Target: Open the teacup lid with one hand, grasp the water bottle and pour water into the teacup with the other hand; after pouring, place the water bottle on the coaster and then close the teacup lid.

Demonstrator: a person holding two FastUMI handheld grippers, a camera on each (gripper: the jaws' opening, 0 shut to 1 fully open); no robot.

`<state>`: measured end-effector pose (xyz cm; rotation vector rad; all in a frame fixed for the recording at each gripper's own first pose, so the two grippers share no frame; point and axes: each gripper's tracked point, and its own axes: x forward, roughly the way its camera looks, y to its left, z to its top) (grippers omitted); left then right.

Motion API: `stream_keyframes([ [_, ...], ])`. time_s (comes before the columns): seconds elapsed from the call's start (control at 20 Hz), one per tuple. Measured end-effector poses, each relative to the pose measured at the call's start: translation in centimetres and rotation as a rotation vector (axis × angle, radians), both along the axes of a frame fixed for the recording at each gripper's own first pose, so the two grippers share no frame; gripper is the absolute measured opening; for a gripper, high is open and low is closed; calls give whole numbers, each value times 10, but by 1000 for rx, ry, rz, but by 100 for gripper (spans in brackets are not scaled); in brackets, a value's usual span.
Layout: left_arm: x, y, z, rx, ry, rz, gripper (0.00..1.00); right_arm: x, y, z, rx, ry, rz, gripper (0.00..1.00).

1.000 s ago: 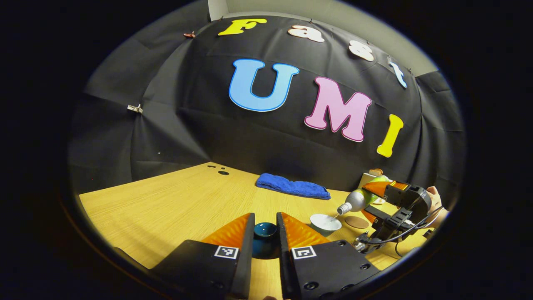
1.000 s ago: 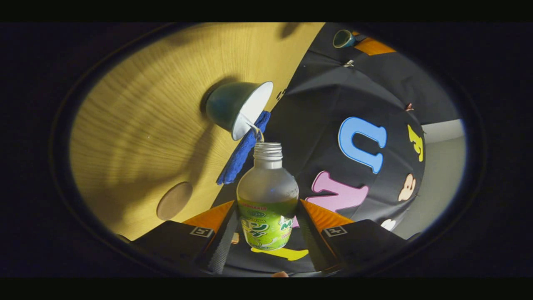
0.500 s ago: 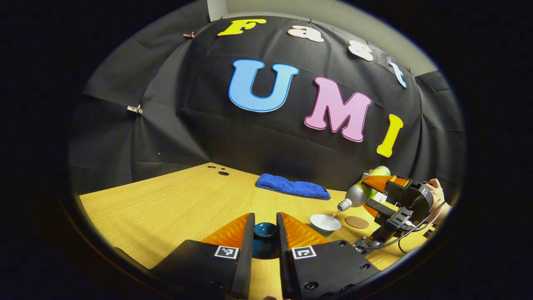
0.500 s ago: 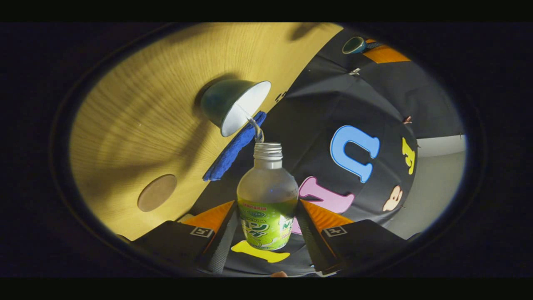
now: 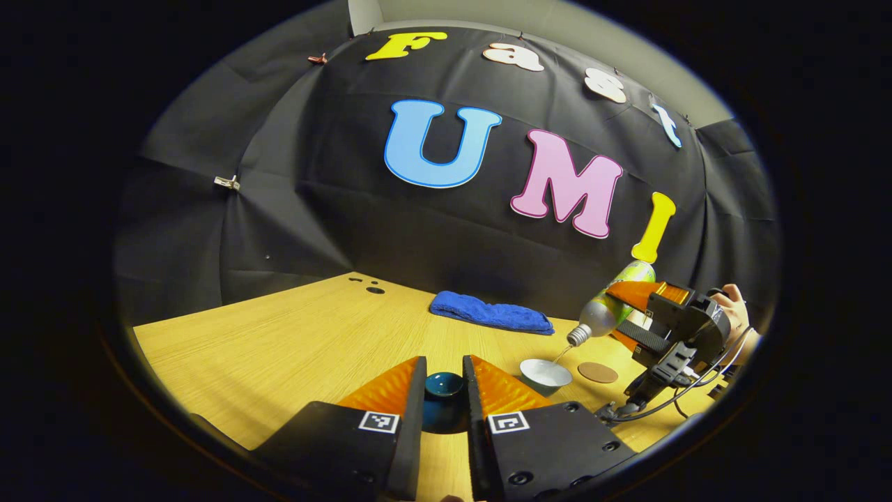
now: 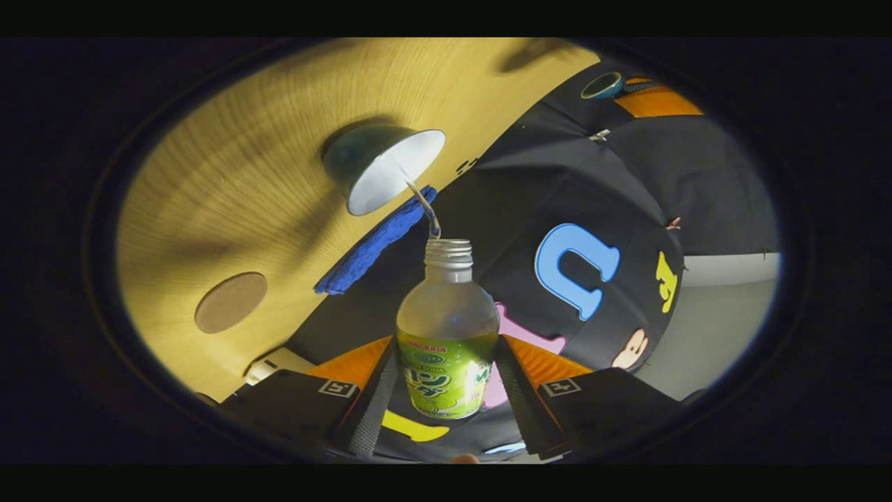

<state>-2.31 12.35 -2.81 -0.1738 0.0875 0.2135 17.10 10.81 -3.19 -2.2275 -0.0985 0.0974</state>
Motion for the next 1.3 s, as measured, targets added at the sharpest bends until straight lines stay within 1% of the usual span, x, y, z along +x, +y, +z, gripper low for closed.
stream_keyframes([
  [0.25,-1,1,1,-3,-3,4,32,1,5,10,-51,-43,39,80],
  [0.3,0,2,1,-5,-4,5,32,2,7,12,-63,-51,49,77],
  [0.35,-1,3,1,-4,-3,6,32,1,9,14,-72,-56,57,80],
  [0.5,0,2,1,-4,-4,6,32,2,10,14,-80,-54,64,80],
  [0.55,-1,2,1,-3,-4,5,32,3,10,14,-82,-53,66,77],
  [0.6,-1,2,1,-4,-3,4,32,3,11,14,-83,-51,66,80],
  [0.9,-1,4,1,-4,-4,7,32,3,12,11,-79,-34,65,80],
  [1.0,-1,5,2,-2,-5,9,32,3,10,7,-45,-22,55,77],
  [1.05,-1,4,2,-4,-5,10,32,2,7,2,-5,-2,41,77],
  [1.1,-1,5,2,-4,-5,12,32,2,1,-6,49,28,19,80],
  [1.3,-1,8,2,-3,-5,21,32,-10,-8,-40,293,146,-72,80],
])
